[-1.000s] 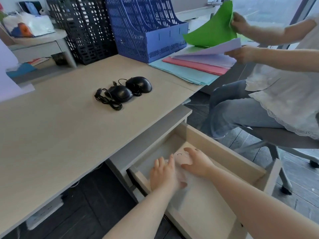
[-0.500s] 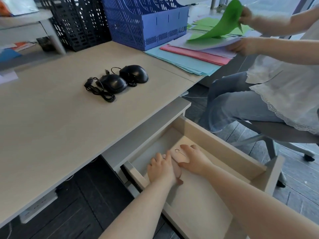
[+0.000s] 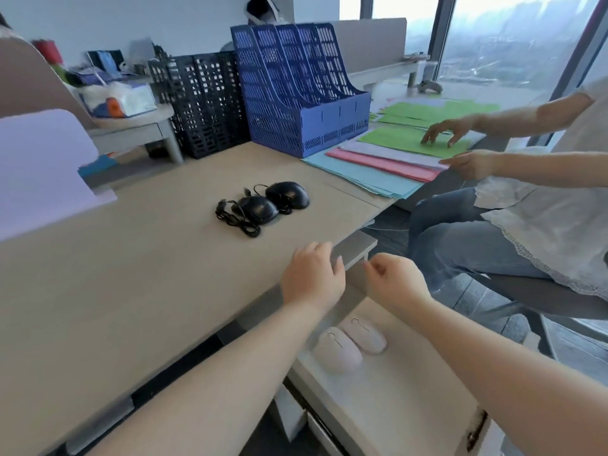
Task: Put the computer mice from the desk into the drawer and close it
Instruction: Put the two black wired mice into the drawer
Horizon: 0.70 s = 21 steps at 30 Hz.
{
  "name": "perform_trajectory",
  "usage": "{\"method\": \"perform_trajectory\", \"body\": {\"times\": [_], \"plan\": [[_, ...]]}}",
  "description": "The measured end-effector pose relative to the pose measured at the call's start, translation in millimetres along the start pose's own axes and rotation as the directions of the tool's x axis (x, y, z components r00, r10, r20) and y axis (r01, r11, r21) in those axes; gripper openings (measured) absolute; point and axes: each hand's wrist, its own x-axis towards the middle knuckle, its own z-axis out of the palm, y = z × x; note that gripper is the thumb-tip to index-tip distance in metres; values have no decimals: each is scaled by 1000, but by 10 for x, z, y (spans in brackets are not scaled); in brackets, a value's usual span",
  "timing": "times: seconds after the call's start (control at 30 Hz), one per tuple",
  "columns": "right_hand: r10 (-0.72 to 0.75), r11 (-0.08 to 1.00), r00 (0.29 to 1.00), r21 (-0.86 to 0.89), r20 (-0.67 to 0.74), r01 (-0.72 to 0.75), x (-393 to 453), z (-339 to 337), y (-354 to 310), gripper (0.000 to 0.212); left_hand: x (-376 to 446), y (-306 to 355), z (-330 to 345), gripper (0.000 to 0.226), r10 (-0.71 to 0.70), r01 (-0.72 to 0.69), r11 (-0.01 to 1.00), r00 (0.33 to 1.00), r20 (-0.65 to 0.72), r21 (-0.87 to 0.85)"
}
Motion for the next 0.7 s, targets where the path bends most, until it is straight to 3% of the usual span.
{"method": "perform_trajectory", "body": {"times": [0.1,0.17,0.27,0.43,0.5,0.6,0.7], "plan": [[-65,996,996,59,-61,69,95,-88,-329,31,147,-43,-287,25,10,-13,1000,991,-137,-23],[-95,993,994,68,-48,98,200,-90,-531,26,253,-171,-416,34,-25,25,1000,987,-159,-4],[-143,988,990,64,8,142,416,-9,-742,32,465,-483,-512,59,-167,175,981,982,-93,86],[-154,986,987,71,55,150,857,213,-948,52,824,-945,-568,95,-400,397,907,916,-3,141],[-145,986,986,96,77,137,1048,310,-1020,57,953,-1059,-549,99,-399,390,908,917,31,154],[-113,988,987,115,112,100,1299,425,-1127,63,1124,-1136,-490,94,-295,265,941,948,123,211],[-95,989,986,122,134,79,1485,510,-1228,68,1268,-1178,-455,88,-250,189,951,934,253,243]]}}
